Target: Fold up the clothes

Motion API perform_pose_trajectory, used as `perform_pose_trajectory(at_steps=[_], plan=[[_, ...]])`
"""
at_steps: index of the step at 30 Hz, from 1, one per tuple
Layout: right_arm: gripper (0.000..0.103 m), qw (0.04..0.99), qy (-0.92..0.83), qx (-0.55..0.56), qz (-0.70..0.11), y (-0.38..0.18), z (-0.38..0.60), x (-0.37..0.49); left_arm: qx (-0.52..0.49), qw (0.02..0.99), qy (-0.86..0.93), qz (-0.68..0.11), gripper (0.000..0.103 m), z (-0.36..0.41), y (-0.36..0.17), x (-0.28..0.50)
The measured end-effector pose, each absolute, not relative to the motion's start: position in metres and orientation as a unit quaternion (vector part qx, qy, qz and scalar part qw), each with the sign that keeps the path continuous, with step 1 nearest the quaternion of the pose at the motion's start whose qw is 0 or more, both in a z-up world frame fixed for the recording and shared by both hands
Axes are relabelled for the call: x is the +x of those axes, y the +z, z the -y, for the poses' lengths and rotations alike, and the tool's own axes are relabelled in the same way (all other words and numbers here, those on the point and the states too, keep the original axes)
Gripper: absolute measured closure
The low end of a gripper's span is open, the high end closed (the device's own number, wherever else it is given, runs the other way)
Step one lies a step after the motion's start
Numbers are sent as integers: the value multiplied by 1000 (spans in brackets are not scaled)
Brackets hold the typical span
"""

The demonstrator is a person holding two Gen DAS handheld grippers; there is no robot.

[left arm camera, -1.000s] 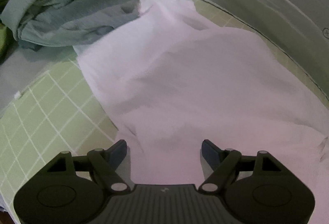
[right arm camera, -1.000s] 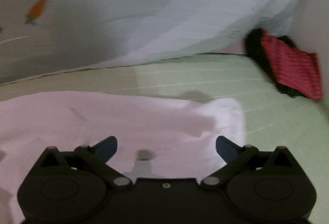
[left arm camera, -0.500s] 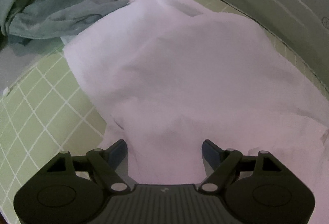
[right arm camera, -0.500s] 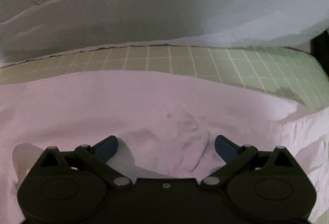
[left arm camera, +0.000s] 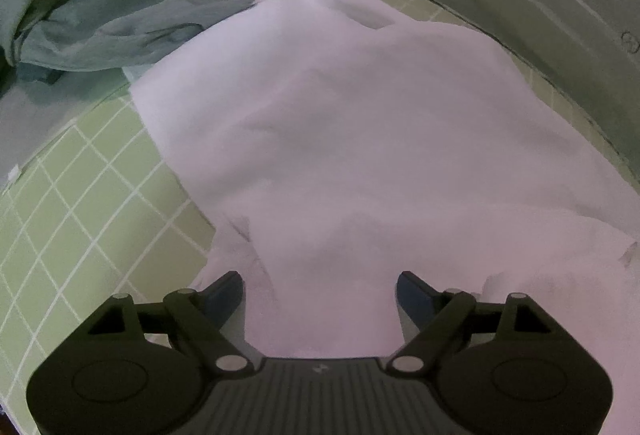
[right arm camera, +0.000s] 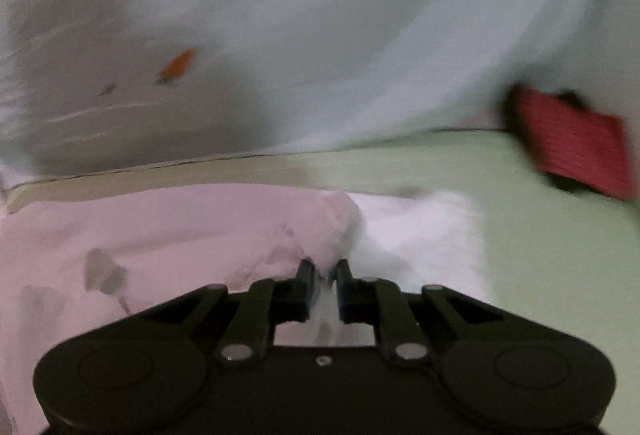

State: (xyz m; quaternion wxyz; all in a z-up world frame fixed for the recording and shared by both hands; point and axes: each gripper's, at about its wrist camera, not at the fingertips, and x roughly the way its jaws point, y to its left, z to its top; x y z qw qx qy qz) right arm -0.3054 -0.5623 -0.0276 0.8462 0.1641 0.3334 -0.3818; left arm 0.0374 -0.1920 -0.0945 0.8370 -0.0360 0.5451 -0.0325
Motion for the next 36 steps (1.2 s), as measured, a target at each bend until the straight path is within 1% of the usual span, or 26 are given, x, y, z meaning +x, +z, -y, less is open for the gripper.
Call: perform_pose_trajectory(at_steps=[4,5,7,8,9,10,11,13,15,19,21,23,24,30,34,35,36], plan=[[91,781,-441,203,-394,-60,572,-366,-30,842,-38,-538,18,190,-86,29],[90,768,-452,211,-402,-66,574,-376,-28,844,-43,-535,18,191,-83,27],[86,767,-460,219,-390,-66,575,-376,-21,848,-51,-527,18,195,-77,24],[82,766,-465,223,-384,-66,576,-376,-18,851,-55,-523,18,198,-73,23],[73,765,-469,226,-378,-66,576,-375,-17,853,-59,-519,18,202,-69,23],[68,765,-473,230,-372,-66,577,-375,-18,854,-63,-516,18,205,-67,23],[57,764,-477,234,-366,-66,578,-375,-19,856,-69,-513,18,209,-64,24],[52,762,-486,242,-354,-66,579,-375,-18,858,-81,-506,18,221,-58,28],[41,760,-494,249,-342,-66,581,-375,-14,859,-98,-502,18,236,-53,33],[35,754,-503,262,-332,-65,587,-374,9,857,-142,-495,18,275,-46,44],[27,750,-510,263,-329,-67,592,-373,29,854,-168,-492,18,299,-46,47],[23,744,-517,268,-327,-68,595,-372,45,845,-194,-496,18,322,-49,52],[21,741,-520,272,-327,-70,597,-372,53,840,-207,-499,18,334,-52,54],[18,719,-534,288,-338,-81,604,-368,104,809,-282,-505,18,398,-69,60],[17,711,-540,287,-347,-86,605,-364,124,794,-293,-518,18,427,-87,63],[16,709,-541,288,-348,-87,606,-364,130,793,-289,-520,19,431,-91,64],[16,708,-541,289,-349,-88,606,-363,130,793,-284,-524,28,433,-95,67]])
